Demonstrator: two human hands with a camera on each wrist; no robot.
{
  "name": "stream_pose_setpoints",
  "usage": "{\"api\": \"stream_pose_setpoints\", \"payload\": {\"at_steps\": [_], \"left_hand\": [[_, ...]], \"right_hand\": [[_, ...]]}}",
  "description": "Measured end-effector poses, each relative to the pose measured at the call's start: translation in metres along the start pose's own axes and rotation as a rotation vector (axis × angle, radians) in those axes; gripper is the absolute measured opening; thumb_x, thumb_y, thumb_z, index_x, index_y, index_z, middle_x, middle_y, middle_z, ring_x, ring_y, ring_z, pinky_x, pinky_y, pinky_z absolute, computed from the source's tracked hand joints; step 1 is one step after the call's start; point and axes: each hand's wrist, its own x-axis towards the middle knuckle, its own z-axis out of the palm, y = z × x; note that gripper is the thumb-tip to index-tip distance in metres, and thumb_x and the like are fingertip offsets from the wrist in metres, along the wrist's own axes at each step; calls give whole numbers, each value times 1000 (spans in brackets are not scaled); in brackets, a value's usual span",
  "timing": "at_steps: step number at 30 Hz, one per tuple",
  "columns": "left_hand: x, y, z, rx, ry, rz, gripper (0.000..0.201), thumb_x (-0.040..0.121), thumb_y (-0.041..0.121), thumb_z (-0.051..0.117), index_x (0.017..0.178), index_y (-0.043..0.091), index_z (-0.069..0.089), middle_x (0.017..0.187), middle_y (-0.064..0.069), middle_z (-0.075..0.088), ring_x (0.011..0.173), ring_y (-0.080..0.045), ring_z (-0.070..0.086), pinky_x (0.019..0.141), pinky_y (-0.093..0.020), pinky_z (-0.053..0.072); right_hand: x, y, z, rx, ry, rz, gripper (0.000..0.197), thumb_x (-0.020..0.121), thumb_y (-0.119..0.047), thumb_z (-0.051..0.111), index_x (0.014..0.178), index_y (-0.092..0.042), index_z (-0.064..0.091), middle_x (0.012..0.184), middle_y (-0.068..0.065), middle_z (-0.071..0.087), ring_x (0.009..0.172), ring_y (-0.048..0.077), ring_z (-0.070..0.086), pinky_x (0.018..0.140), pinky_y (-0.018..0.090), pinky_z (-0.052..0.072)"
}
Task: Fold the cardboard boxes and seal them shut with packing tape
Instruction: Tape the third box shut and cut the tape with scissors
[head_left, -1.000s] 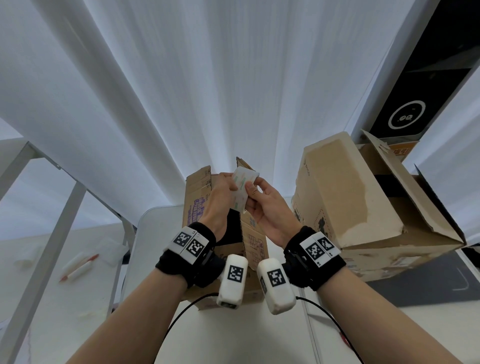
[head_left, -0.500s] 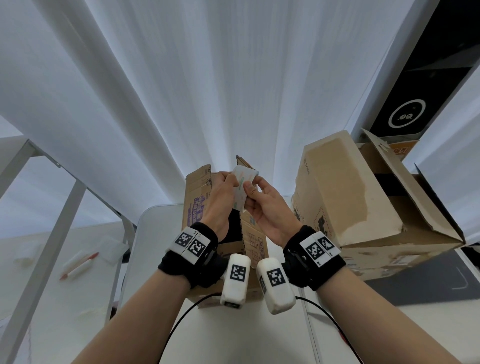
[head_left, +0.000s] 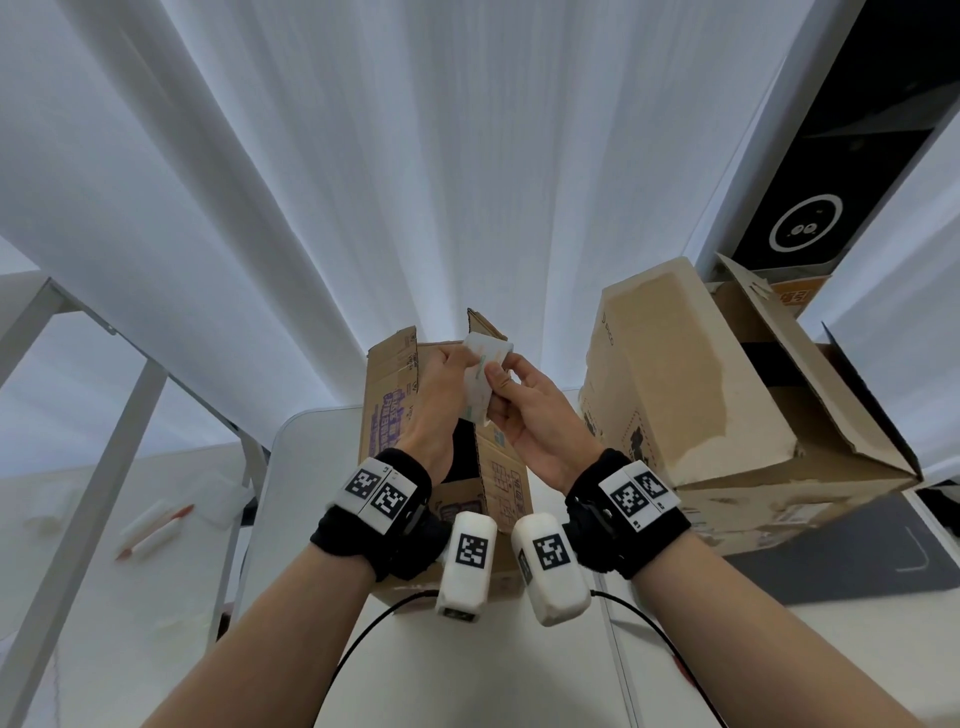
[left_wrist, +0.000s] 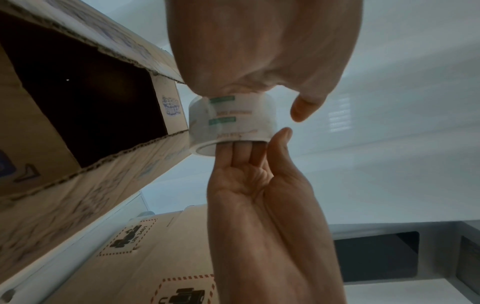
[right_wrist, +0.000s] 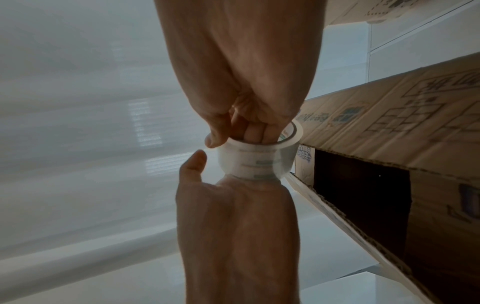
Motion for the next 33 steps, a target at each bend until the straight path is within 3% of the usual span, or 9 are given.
{"api": "stream_pose_setpoints", "payload": {"at_steps": [2, 5, 8, 11, 14, 17, 23, 29, 33], "left_hand": [[1, -1, 0, 16, 8, 10, 44, 86, 40, 63, 119, 12, 56, 112, -13, 67, 92, -23, 65, 70, -35, 51], [4, -5, -1, 5, -1, 30, 32, 100, 29, 57, 125, 10, 51, 118, -14, 65, 101, -23, 67, 79, -37, 55], [1, -7, 0, 11, -46, 25, 31, 100, 23, 56, 129, 11, 51, 120, -14, 67, 108, -25, 68, 92, -42, 56], [-3, -8, 4, -43, -100, 9, 30, 102, 15, 51, 132, 13, 54, 121, -11, 68, 110, -21, 68, 87, -34, 56], [-7, -7, 7, -82, -127, 8, 32, 103, 12, 45, 133, 14, 56, 124, -9, 68, 113, -18, 66, 84, -26, 54], [-8, -5, 7, -105, -137, -10, 34, 106, 17, 39, 135, 15, 56, 125, -10, 67, 113, -18, 65, 86, -28, 52], [-6, -4, 5, -111, -187, -36, 35, 108, 20, 37, 137, 13, 54, 126, -12, 66, 103, -15, 68, 78, -26, 54], [-8, -5, 4, -138, -194, -50, 35, 108, 19, 38, 138, 12, 53, 126, -11, 67, 99, -14, 69, 73, -24, 55], [-10, -6, 5, -124, -177, -48, 35, 107, 18, 39, 139, 13, 52, 128, -12, 66, 108, -19, 66, 82, -29, 54]], "right_hand": [[-1, 0, 1, -19, 13, -4, 43, 98, -19, 58, 138, -7, 52, 121, 18, 60, 110, 29, 49, 99, 35, 42], [-1, -1, 4, -106, 64, -38, 35, 102, -25, 54, 132, -8, 59, 121, 18, 65, 106, 25, 58, 97, 35, 46], [1, -2, 7, -238, 116, -87, 33, 105, -29, 45, 127, -12, 62, 122, 12, 68, 99, 13, 68, 79, 24, 56], [2, -4, 10, -315, 148, -89, 33, 104, -20, 35, 123, -15, 61, 119, 11, 66, 99, 14, 65, 77, 27, 56], [1, -5, 12, -359, 166, -116, 33, 101, -13, 32, 118, -15, 60, 107, 5, 64, 94, 12, 60, 70, 21, 54], [0, -6, 12, -379, 196, -137, 38, 100, -11, 30, 123, -14, 60, 108, 3, 66, 95, 12, 60, 77, 25, 53], [-2, -7, 9, -398, 187, -126, 43, 102, -13, 26, 131, -12, 58, 110, 6, 68, 95, 11, 65, 88, 34, 54], [-5, -9, 6, -389, 165, -117, 43, 103, -11, 26, 134, -11, 56, 102, -1, 68, 80, -2, 67, 73, 19, 55], [-6, -9, 5, -389, 174, -110, 44, 102, -11, 26, 134, -12, 56, 104, 1, 68, 84, 4, 66, 74, 24, 56]]}}
